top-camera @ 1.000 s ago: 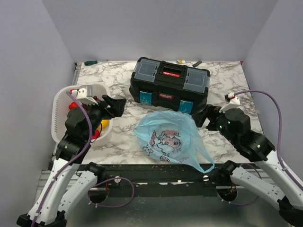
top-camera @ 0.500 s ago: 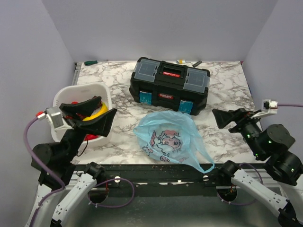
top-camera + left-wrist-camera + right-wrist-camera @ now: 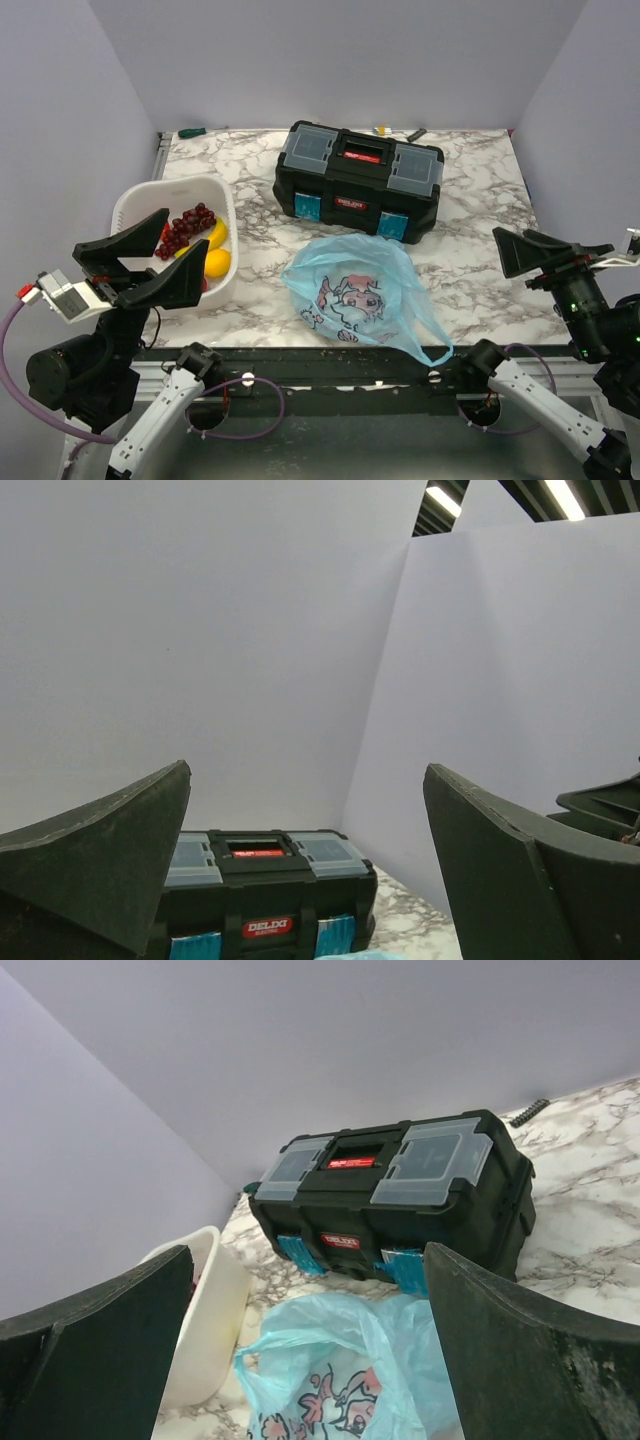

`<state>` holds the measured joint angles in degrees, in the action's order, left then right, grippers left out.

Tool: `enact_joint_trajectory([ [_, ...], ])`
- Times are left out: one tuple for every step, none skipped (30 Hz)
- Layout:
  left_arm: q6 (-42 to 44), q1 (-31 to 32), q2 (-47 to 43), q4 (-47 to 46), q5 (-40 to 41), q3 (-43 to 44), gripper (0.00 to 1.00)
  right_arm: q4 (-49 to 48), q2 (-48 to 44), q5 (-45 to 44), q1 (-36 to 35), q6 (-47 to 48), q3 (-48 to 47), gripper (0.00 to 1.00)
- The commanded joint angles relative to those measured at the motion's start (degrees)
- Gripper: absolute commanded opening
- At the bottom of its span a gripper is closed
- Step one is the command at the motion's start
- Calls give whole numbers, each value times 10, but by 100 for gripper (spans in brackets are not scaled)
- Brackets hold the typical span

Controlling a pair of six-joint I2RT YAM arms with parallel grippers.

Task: Take the fake fruits out of the plastic bag
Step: Reset both arms

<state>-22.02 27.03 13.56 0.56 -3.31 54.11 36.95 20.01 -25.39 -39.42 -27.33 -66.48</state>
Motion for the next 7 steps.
enact_joint_trajectory([
  [18, 1, 1, 2, 11, 1, 99, -3, -9, -14, -3, 2, -5, 100],
  [19, 1, 2, 2, 11, 1, 99, -3, -12, -12, -3, 1, -4, 100],
  [20, 1, 2, 4, 12, 2, 99, -4, -17, -11, -3, 0, 5, 100],
  [20, 1, 3, 4, 14, 2, 99, -21, -25, 1, -3, 8, 24, 100],
  [20, 1, 2, 6, 13, 1, 99, -25, -27, 8, -2, 16, 28, 100],
  [20, 1, 2, 6, 14, 1, 98, -13, -23, 3, -2, 12, 26, 100],
  [20, 1, 2, 7, 14, 0, 99, -5, -22, 1, -2, 9, 25, 100],
])
